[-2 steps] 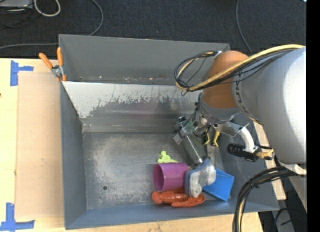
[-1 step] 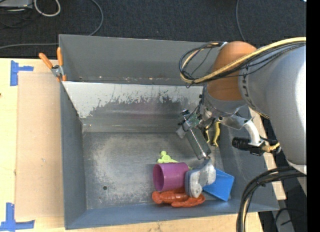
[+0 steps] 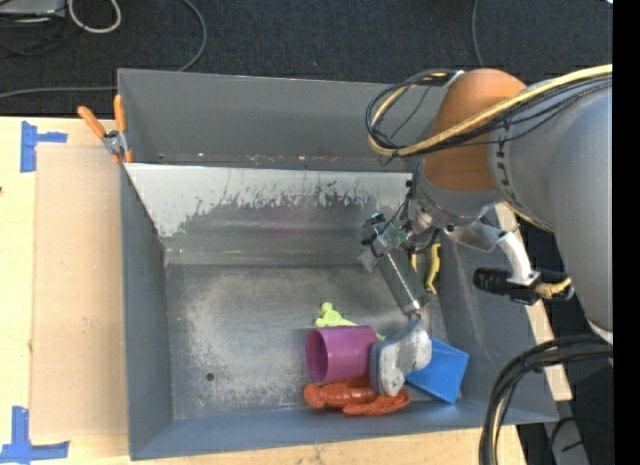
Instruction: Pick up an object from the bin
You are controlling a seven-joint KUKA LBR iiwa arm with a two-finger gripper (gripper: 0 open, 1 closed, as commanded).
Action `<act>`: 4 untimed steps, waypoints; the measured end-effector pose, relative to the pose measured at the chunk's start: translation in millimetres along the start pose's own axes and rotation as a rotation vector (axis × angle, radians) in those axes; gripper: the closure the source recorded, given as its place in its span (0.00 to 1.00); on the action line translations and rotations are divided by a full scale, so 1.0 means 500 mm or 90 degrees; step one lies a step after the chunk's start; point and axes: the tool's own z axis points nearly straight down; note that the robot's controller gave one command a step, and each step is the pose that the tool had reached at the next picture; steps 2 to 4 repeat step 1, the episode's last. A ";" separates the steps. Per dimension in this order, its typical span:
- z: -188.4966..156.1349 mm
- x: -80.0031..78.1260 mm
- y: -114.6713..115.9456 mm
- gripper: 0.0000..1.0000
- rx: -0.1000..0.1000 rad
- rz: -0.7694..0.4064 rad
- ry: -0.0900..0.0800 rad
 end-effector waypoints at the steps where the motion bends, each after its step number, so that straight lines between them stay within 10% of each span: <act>1: -0.073 0.000 0.000 1.00 -0.001 0.000 -0.001; 4: -0.073 0.000 0.000 1.00 -0.001 0.000 -0.001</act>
Offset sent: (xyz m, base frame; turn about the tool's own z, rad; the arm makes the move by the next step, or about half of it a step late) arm 0.0003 0.0000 0.0364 -0.0004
